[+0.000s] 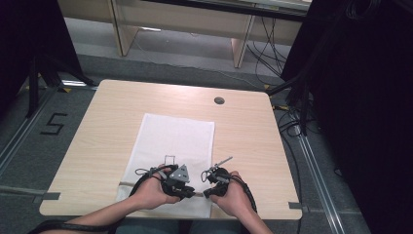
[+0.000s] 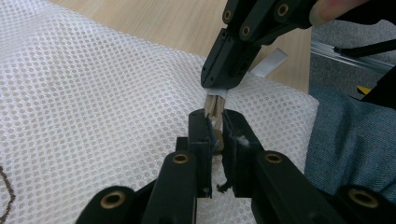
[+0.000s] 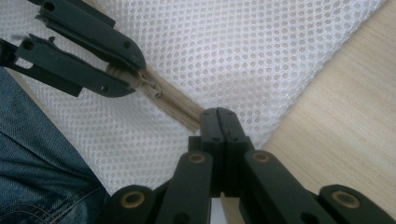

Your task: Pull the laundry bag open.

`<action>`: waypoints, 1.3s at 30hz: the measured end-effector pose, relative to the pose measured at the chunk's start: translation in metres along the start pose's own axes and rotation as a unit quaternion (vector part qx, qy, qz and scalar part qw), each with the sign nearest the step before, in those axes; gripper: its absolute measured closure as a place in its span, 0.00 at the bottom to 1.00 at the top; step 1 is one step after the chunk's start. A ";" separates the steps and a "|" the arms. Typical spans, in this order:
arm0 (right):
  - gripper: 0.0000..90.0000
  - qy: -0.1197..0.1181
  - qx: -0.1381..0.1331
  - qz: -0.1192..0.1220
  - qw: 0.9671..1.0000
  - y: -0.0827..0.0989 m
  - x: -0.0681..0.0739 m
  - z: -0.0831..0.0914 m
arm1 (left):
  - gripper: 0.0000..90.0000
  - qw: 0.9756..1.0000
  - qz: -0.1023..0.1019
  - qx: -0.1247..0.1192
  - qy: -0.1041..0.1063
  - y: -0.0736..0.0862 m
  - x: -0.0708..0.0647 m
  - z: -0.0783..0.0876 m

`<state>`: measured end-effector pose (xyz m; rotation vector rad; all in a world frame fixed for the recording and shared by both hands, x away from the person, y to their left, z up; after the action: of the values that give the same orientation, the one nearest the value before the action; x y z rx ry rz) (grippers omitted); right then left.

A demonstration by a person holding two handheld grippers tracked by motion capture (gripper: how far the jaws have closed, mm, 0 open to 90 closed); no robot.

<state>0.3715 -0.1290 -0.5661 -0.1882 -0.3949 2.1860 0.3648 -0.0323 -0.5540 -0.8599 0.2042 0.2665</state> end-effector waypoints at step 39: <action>1.00 0.002 0.005 -0.006 1.000 0.001 0.001 0.000 | 0.91 1.000 0.005 -0.006 -0.004 0.005 -0.001 0.017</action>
<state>0.3699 -0.1287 -0.5660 -0.1835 -0.3827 2.1749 0.3638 -0.0161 -0.5467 -0.8701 0.2005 0.2805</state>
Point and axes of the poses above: each handheld gripper's, and its own axes: z roughly backward along the jaws, y roughly out of its underside, x roughly to its left, the point moved 9 cm from there along -z, roughly forward along the jaws, and after that the axes turned 13 degrees about y, right-handed, at the moved point
